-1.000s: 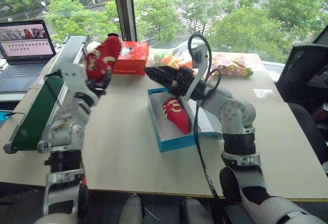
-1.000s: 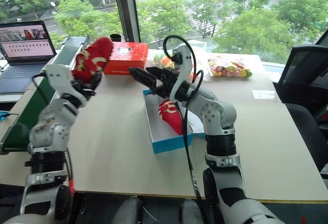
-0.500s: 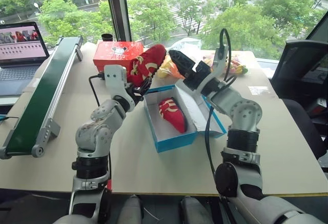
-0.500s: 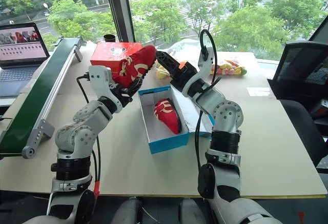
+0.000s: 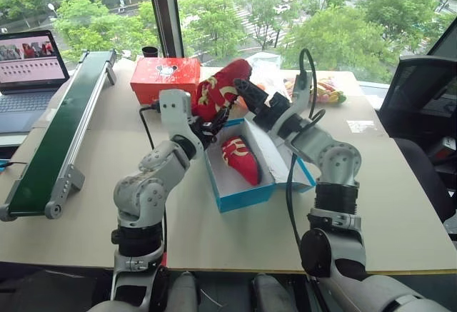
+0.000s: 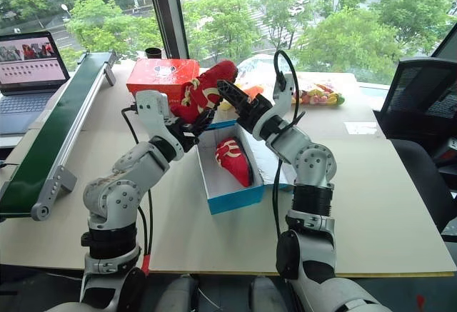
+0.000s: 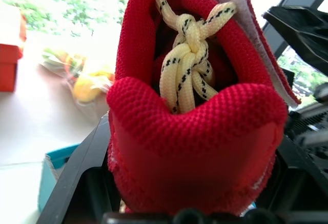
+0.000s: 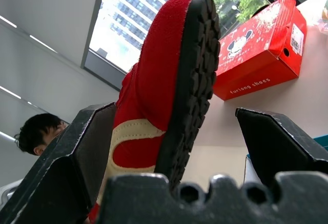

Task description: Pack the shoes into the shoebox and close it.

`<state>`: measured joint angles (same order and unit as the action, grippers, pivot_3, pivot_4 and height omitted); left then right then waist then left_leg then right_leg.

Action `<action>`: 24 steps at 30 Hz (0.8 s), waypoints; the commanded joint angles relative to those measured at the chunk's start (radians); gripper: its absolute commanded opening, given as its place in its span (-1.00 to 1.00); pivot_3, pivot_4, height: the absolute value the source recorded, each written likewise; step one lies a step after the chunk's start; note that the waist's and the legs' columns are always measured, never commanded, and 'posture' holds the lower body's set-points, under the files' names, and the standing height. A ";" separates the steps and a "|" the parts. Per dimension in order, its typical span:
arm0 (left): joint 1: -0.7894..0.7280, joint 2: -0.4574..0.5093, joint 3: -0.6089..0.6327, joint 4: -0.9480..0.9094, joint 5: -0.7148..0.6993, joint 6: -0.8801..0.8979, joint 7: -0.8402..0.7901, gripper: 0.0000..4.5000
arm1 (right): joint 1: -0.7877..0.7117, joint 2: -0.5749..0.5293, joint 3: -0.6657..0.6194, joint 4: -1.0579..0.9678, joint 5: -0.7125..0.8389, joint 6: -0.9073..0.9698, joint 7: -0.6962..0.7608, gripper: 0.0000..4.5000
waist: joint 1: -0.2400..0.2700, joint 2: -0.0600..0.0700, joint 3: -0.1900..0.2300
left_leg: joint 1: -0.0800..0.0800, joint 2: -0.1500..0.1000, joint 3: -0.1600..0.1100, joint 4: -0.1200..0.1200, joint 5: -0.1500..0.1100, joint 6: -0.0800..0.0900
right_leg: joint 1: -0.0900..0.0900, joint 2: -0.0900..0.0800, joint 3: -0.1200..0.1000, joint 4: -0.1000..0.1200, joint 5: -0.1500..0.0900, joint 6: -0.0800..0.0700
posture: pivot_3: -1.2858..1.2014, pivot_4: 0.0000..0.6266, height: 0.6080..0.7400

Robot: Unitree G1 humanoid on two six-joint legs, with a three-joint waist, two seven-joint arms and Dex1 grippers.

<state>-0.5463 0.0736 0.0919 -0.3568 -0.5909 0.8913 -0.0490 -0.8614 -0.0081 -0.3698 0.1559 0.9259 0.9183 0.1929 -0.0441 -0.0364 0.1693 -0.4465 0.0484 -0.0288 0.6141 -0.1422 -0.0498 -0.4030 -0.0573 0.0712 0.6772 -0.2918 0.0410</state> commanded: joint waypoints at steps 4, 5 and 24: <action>-0.011 -0.003 -0.013 -0.065 -0.019 0.008 -0.010 0.15 | -0.015 -0.002 0.013 -0.032 0.027 -0.014 0.017 0.40 | 0.001 0.000 0.000 | 0.000 0.000 0.000 0.000 0.000 0.000 | 0.000 0.000 0.000 0.000 0.000 0.000 | 0.03 -0.52 0.99; -0.011 0.002 -0.008 -0.064 -0.016 0.008 -0.009 0.15 | -0.015 -0.002 0.014 -0.034 0.028 -0.013 0.016 0.21 | 0.001 0.000 0.000 | 0.000 0.000 0.000 0.000 0.000 0.000 | 0.000 0.000 0.000 -0.001 0.000 0.000 | 0.03 -0.52 0.99; 0.116 0.512 0.134 -0.030 -0.073 0.046 -0.336 1.00 | -0.083 -0.294 0.396 -0.149 -0.209 0.031 0.223 -0.83 | -0.010 0.001 0.001 | 0.001 0.001 0.000 -0.004 0.000 0.000 | -0.001 0.001 0.001 -0.003 -0.001 -0.001 | 0.03 -0.52 0.99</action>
<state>-0.4543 0.5112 0.1316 -0.4277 -0.7191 0.9598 -0.3883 -0.9342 -0.2301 0.0313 0.0607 0.7645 0.9524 0.3635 -0.0545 -0.0352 0.1700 -0.4459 0.0490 -0.0285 0.6094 -0.1422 -0.0498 -0.4038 -0.0566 0.0717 0.6731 -0.2924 0.0402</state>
